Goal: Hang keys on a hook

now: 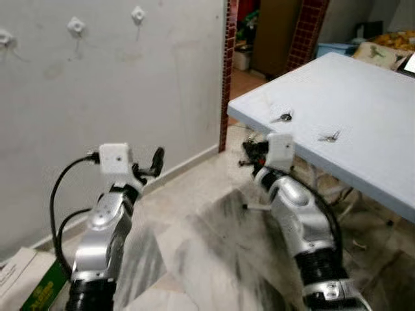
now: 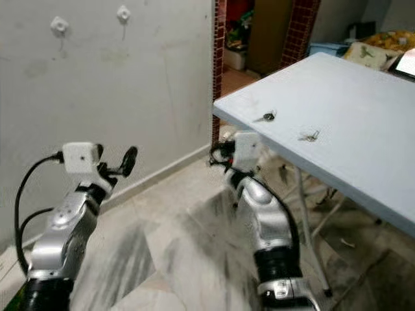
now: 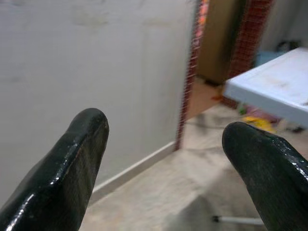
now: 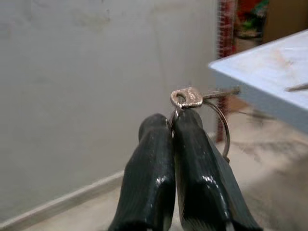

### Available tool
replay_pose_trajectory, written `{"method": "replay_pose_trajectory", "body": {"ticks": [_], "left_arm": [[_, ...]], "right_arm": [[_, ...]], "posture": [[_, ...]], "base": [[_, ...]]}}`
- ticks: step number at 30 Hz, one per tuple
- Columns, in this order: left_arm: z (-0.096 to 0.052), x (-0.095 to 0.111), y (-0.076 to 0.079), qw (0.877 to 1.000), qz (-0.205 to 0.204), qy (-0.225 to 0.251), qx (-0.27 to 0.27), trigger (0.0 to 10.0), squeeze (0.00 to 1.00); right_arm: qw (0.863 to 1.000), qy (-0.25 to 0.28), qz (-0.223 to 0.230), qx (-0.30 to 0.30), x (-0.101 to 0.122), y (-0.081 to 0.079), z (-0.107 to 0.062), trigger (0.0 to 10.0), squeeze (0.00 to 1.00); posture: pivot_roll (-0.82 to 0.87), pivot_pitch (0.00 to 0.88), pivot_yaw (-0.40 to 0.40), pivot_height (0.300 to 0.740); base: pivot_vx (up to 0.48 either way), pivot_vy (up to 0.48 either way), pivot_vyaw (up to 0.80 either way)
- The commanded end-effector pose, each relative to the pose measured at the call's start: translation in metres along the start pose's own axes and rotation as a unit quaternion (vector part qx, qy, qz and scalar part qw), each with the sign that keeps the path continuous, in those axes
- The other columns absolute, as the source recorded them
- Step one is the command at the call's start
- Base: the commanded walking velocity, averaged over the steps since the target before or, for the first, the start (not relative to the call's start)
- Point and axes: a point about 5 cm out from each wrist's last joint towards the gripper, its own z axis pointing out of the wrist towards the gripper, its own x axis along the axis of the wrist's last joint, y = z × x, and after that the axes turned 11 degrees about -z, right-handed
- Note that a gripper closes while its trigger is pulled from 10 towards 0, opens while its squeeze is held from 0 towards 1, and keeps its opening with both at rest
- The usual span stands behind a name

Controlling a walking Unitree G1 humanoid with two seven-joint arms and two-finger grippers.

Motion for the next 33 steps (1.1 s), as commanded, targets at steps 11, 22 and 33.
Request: {"method": "replay_pose_trajectory", "body": {"ticks": [11, 22, 33], "left_arm": [[0.004, 0.005, 0.012, 1.000, -0.014, 0.017, -0.013, 10.0, 0.00], [0.004, 0.001, 0.010, 0.999, -0.009, 0.019, 0.029, 10.0, 0.00], [0.001, 0.001, 0.005, 0.999, -0.006, 0.017, 0.042, 10.0, 0.00]], "right_arm": [[1.000, 0.012, -0.009, -0.005, 0.006, 0.010, 0.004, 10.0, 0.00], [0.999, 0.011, -0.023, 0.021, 0.006, 0.004, 0.003, 10.0, 0.00], [0.999, 0.008, -0.026, 0.029, 0.005, 0.001, 0.002, 10.0, 0.00]], "posture": [[0.08, 0.000, 0.029, 0.740], [0.07, 0.000, 0.005, 0.740], [0.07, 0.000, 0.006, 0.740]], "base": [[0.291, 0.000, 0.00], [0.000, 0.000, 0.04], [0.000, 0.000, 0.80]]}}
